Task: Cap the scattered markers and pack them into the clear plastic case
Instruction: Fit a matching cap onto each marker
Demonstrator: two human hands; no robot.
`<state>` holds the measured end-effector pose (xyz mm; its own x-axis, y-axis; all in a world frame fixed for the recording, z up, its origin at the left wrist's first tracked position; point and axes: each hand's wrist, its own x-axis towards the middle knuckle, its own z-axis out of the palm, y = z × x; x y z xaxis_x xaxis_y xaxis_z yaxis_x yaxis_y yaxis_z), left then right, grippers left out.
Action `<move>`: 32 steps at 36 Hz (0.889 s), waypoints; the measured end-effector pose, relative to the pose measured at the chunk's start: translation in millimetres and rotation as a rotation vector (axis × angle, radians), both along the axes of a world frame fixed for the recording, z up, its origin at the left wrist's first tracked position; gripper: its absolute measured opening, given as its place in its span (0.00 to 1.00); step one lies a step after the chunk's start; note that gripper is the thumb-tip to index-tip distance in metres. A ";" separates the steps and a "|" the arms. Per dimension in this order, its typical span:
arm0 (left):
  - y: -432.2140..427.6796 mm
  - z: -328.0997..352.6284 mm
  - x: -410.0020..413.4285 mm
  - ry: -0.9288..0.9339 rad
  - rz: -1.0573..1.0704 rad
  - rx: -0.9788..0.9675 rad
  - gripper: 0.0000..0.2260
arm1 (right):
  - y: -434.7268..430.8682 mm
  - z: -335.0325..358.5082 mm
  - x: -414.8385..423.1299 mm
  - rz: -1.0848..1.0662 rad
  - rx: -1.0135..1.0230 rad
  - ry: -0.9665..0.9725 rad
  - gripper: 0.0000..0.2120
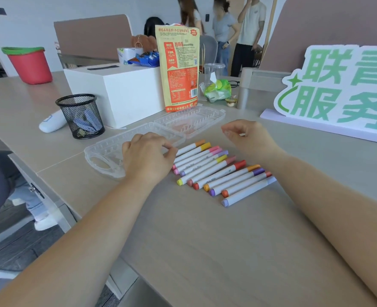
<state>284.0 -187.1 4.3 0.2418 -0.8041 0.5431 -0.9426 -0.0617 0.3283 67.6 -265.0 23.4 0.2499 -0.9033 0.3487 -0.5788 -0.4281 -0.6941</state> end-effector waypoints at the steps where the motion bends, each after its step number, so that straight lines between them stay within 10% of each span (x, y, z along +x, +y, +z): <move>1: 0.9 0.1 -0.2 -0.003 -0.001 0.001 0.07 | 2.5 1.1 -2.9 -0.013 0.003 -0.002 0.11; 32: 57.1 41.8 -320.6 0.068 -1.032 0.034 0.04 | 295.7 56.1 -351.2 -0.915 -0.065 0.032 0.08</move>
<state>-36.6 -130.0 46.1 -0.5448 -0.6519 0.5274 -0.5216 0.7559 0.3956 -283.6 30.7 79.4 -0.5431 -0.7321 0.4112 -0.7296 0.1690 -0.6627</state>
